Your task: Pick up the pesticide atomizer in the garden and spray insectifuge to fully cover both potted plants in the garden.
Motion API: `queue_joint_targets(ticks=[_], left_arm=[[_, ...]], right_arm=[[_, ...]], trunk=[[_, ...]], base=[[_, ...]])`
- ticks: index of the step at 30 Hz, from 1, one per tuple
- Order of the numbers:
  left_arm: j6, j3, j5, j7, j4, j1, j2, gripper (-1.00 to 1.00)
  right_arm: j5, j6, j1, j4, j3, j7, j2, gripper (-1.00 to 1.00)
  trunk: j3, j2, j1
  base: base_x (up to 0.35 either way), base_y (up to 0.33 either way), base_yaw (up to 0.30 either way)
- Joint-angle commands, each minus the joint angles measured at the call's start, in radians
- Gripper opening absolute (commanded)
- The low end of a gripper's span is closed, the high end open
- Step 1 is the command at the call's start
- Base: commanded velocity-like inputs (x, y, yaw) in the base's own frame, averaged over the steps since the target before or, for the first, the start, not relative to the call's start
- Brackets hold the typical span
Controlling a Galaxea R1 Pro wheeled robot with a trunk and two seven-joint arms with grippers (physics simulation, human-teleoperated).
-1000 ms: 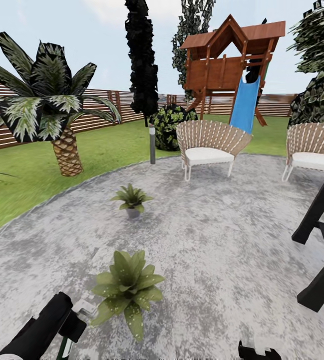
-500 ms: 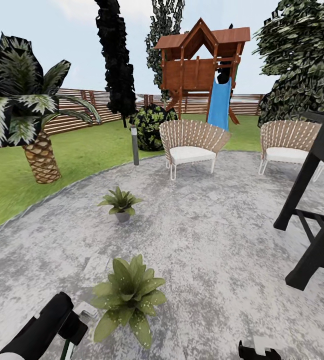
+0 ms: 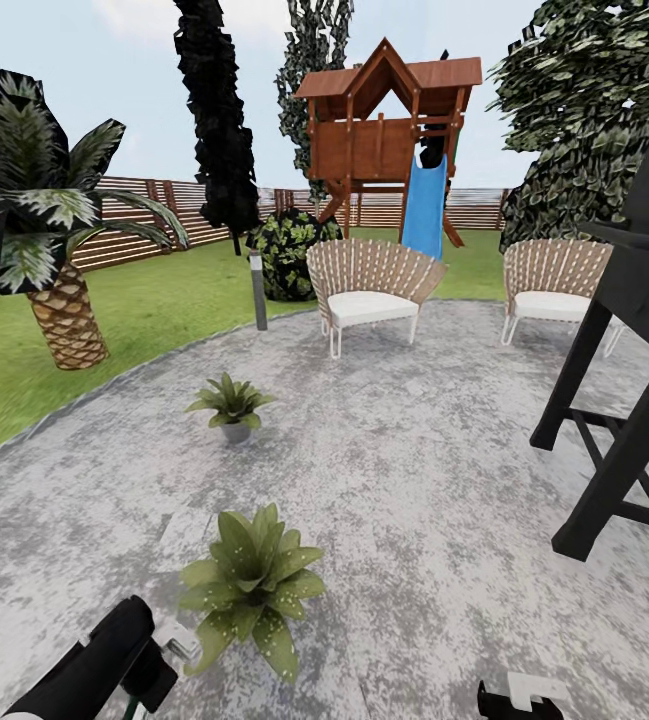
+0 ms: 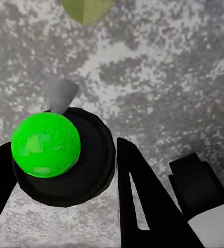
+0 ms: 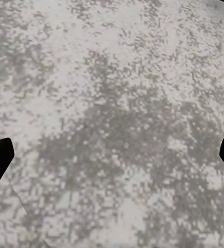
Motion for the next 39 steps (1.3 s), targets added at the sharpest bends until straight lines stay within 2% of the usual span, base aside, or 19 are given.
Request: queue_joint_targets(ticks=[1, 3, 7, 11, 21, 26, 27, 29, 31, 32, 37, 39], left_arm=[[0.000, -0.003, -0.010, -0.009, 0.001, -0.001, -0.004, -1.00], [-0.017, -0.008, -0.012, -0.008, 0.003, 0.000, -0.015, -1.00], [-0.040, 0.006, -0.013, -0.007, 0.020, -0.001, 0.003, -1.00], [-0.041, 0.012, -0.013, -0.003, 0.023, -0.001, 0.009, -1.00], [-0.039, 0.013, -0.013, -0.001, 0.023, -0.002, 0.001, -1.00], [-0.042, 0.009, -0.010, 0.048, 0.046, -0.001, -0.004, -1.00], [-0.075, 0.010, -0.008, 0.053, 0.102, -0.001, -0.004, -1.00], [-0.120, 0.012, -0.007, 0.055, 0.122, -0.001, 0.001, -1.00], [-0.137, 0.019, -0.005, 0.056, 0.129, -0.001, 0.004, -1.00], [-0.147, 0.035, -0.005, 0.055, 0.132, -0.001, 0.004, -1.00], [-0.179, 0.055, -0.005, 0.055, 0.133, -0.001, -0.007, -1.00], [-0.184, 0.052, -0.008, 0.055, 0.135, -0.001, -0.026, -1.00]], right_arm=[[0.011, -0.003, -0.001, 0.001, -0.008, -0.003, 0.000, 1.00], [0.011, -0.003, -0.001, 0.001, -0.008, -0.003, 0.000, 1.00], [0.011, -0.003, -0.001, 0.001, -0.008, -0.003, 0.000, 1.00], [0.011, -0.003, -0.001, 0.001, -0.008, -0.002, 0.000, 1.00], [0.011, -0.003, -0.001, 0.001, -0.008, -0.001, 0.000, 1.00], [0.011, -0.003, -0.001, 0.001, -0.008, -0.002, 0.000, 1.00], [0.011, -0.003, -0.001, 0.001, -0.008, -0.003, 0.000, 1.00], [0.011, -0.003, -0.001, 0.001, -0.008, -0.003, 0.000, 1.00], [0.012, -0.003, -0.001, 0.002, -0.008, -0.002, 0.000, 1.00], [0.014, -0.003, -0.001, 0.002, -0.008, -0.002, -0.001, 1.00], [0.016, -0.004, -0.001, 0.003, -0.007, -0.001, -0.003, 1.00], [0.016, -0.004, -0.001, 0.003, -0.007, -0.001, -0.004, 1.00]], trunk=[[-0.001, 0.000, 0.000], [-0.001, 0.000, 0.000], [-0.001, 0.000, 0.000], [-0.001, 0.000, 0.000], [-0.001, 0.000, 0.000], [-0.001, 0.000, 0.000], [-0.001, 0.000, 0.000], [-0.001, 0.000, 0.000], [-0.001, 0.000, 0.000], [-0.001, 0.000, 0.000], [-0.001, 0.000, 0.000], [-0.001, 0.000, 0.000]], base=[[0.000, 0.000, 0.000], [0.000, 0.000, 0.000], [-0.002, 0.000, -0.005], [-0.213, 0.073, -0.210], [-0.065, 0.287, -0.291], [-0.069, 0.284, -0.188], [-0.009, 0.019, -0.006], [-0.004, 0.008, -0.003], [-0.002, 0.003, -0.001], [0.000, 0.001, 0.000], [0.000, 0.000, 0.000], [0.000, 0.000, 0.000]])
